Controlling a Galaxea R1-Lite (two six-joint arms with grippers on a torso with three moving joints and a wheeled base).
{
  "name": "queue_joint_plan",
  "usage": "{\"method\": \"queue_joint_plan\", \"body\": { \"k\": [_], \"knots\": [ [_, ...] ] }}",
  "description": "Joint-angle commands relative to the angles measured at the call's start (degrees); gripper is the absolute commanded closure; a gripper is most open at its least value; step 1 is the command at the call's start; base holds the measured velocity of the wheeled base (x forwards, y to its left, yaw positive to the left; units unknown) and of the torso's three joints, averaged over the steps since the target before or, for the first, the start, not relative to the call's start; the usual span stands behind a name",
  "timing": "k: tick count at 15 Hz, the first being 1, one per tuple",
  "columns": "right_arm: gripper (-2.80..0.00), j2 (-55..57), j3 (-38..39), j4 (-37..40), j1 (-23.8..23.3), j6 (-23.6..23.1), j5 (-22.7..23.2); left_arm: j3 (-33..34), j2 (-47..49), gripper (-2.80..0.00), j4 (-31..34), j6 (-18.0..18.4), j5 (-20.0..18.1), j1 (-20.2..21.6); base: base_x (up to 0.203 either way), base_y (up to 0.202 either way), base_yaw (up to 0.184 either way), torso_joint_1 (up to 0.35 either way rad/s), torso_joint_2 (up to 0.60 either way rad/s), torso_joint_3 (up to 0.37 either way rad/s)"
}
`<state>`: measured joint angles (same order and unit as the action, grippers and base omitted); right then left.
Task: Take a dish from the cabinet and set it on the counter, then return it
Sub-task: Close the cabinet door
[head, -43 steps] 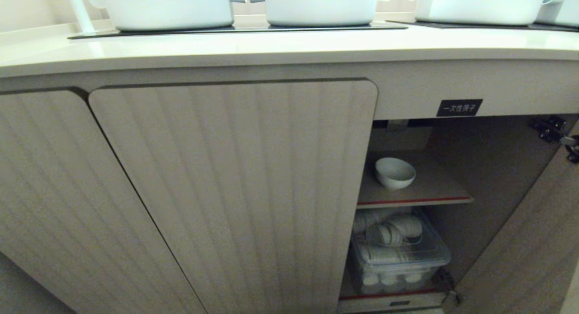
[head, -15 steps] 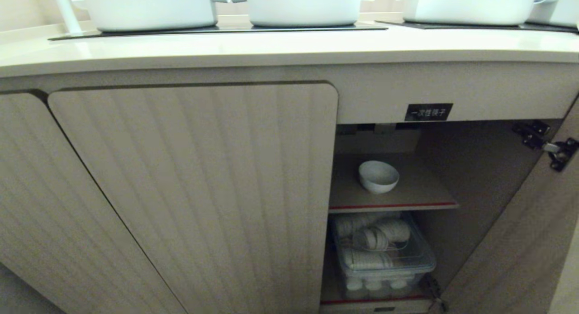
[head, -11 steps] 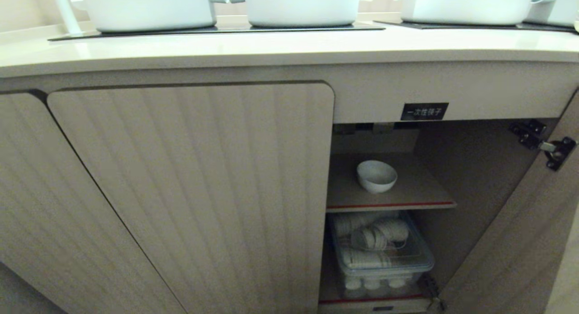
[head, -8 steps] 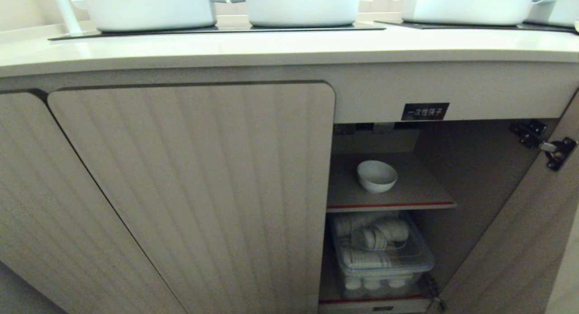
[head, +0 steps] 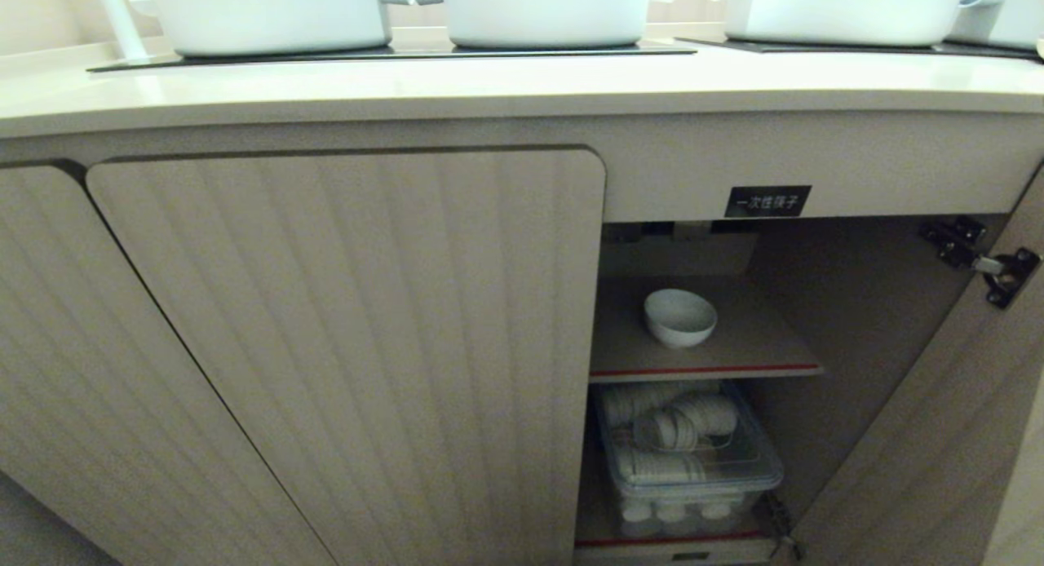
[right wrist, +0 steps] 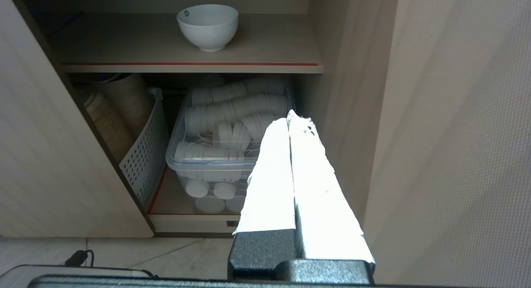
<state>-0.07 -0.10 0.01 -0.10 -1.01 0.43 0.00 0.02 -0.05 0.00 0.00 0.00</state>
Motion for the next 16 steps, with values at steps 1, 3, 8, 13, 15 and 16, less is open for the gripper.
{"method": "queue_joint_plan", "body": {
  "k": [1, 3, 8, 13, 15, 16],
  "knots": [
    [0.0, 0.1, 0.0, 0.0, 0.0, 0.0, 0.0, 0.0, 0.0, 0.0, 0.0, -0.1, 0.0, 0.0, 0.0, 0.0, 0.0, 0.0, 0.0, 0.0],
    [0.0, 0.1, 0.0, 0.0, 0.0, 0.0, 0.0, 0.0, 0.0, 0.0, 0.0, -0.1, 0.1, 0.0, -0.071, 0.0, -0.001, 0.002, 0.0, 0.001],
    [0.0, 0.1, 0.0, 0.0, 0.0, 0.0, 0.0, 0.0, 0.0, 0.0, 0.0, -0.1, 0.0, 0.0, -0.193, 0.0, 0.0, 0.003, 0.0, 0.0],
    [0.0, 0.1, 0.0, 0.0, 0.0, -0.1, 0.0, 0.0, 0.0, 0.0, 0.0, -0.1, 0.1, 0.0, -0.193, 0.0, 0.0, 0.001, 0.0, 0.001],
    [0.0, 0.1, 0.0, 0.0, 0.0, -0.3, 0.0, 0.0, 0.0, 0.0, 0.0, -0.1, 0.1, 0.0, -0.192, 0.0, 0.002, 0.004, 0.0, 0.0],
    [0.0, 0.1, 0.0, 0.0, 0.0, -0.3, 0.0, 0.0, 0.0, 0.0, 0.0, -0.1, 0.0, 0.0, -0.192, 0.0, -0.007, 0.002, 0.0, -0.001]
  ]
}}
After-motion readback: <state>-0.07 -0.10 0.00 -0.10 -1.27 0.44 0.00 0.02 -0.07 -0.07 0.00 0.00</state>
